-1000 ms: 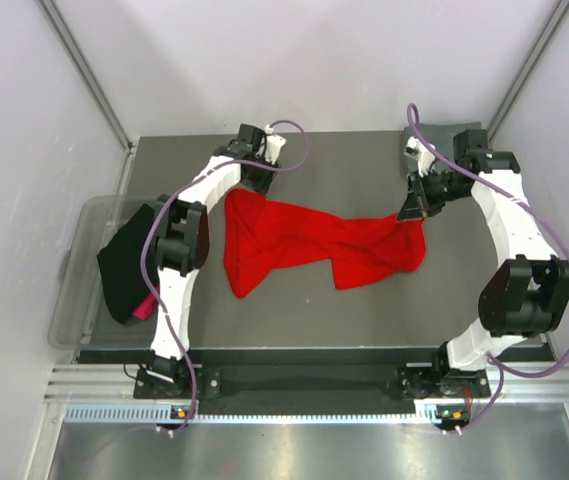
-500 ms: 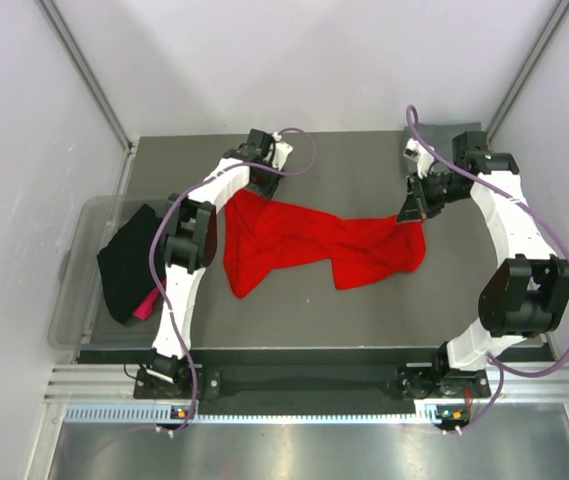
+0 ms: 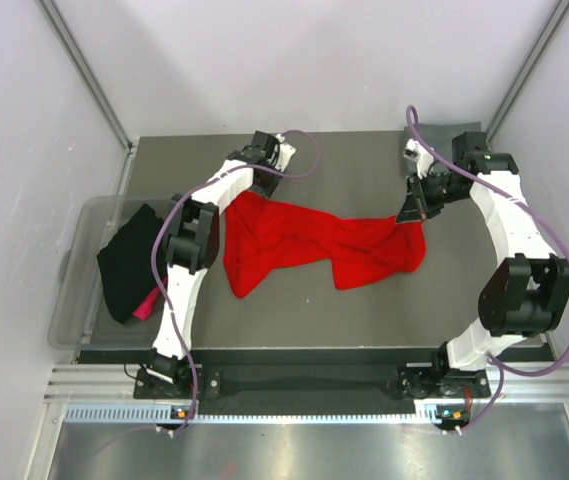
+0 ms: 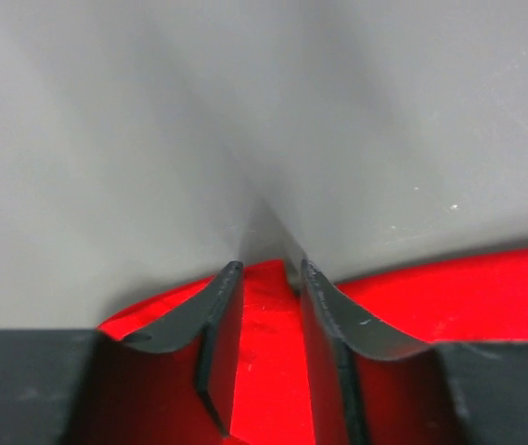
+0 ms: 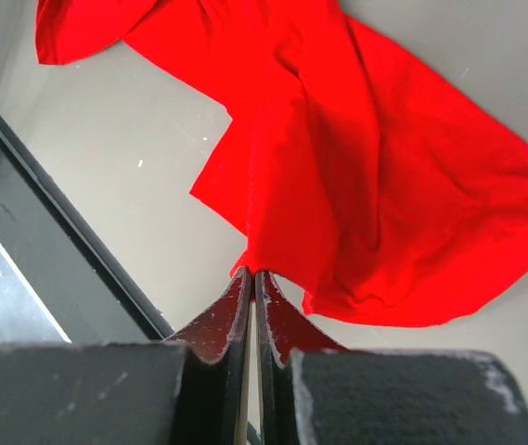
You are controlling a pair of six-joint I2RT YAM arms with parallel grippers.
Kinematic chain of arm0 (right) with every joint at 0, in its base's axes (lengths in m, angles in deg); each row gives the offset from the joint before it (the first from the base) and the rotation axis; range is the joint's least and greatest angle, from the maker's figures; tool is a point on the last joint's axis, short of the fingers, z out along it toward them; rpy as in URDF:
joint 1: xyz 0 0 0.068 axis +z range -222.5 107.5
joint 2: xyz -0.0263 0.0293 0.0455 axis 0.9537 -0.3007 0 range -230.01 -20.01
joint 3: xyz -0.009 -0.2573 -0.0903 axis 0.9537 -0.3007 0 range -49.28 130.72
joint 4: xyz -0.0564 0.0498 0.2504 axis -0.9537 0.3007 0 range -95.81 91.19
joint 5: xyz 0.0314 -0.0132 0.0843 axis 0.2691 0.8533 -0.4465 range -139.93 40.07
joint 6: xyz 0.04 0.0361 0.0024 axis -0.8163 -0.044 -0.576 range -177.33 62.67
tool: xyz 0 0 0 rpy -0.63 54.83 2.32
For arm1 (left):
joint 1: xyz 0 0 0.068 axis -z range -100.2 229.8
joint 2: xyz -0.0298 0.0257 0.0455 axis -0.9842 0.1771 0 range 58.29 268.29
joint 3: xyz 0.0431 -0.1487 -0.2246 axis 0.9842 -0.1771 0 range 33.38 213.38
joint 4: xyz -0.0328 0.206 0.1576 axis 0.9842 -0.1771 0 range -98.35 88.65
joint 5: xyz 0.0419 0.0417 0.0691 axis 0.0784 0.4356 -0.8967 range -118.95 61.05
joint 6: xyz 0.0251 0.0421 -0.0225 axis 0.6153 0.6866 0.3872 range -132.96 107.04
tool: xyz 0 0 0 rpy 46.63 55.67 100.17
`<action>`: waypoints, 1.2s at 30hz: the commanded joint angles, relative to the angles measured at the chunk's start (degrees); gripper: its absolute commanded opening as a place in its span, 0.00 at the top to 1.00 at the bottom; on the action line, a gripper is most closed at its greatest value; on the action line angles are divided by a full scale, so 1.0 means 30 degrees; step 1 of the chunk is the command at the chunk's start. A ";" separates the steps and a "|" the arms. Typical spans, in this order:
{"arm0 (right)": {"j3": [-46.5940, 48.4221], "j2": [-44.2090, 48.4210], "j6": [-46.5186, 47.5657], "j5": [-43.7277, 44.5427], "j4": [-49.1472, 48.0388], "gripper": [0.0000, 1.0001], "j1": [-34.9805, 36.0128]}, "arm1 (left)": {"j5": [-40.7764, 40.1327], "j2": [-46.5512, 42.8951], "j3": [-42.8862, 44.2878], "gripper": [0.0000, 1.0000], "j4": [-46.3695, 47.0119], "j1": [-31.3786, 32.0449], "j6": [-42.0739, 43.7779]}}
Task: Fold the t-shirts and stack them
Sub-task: Flatten the tshirt out
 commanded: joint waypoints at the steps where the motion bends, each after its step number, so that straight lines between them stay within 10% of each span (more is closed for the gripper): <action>1: -0.0014 -0.0136 0.0255 -0.0767 -0.0310 1.00 -0.0182 | -0.0825 -0.0660 -0.0848 0.65 0.0121 -0.0084 0.0243; 7: -0.0131 -0.0136 0.0051 -0.0533 -0.0836 1.00 -0.0385 | -0.0944 -0.0748 -0.0733 1.00 0.0473 -0.0055 0.0156; 20: 0.9412 -0.0605 -0.2058 0.0845 0.0130 1.00 -0.3929 | -0.1471 -1.0848 -0.4011 1.00 0.1412 -0.0143 -0.0400; 36: 0.9597 0.6362 -0.1999 0.2539 -0.1595 1.00 -0.5543 | -0.1734 -2.2865 -0.7207 1.00 -0.0639 -0.0172 0.0887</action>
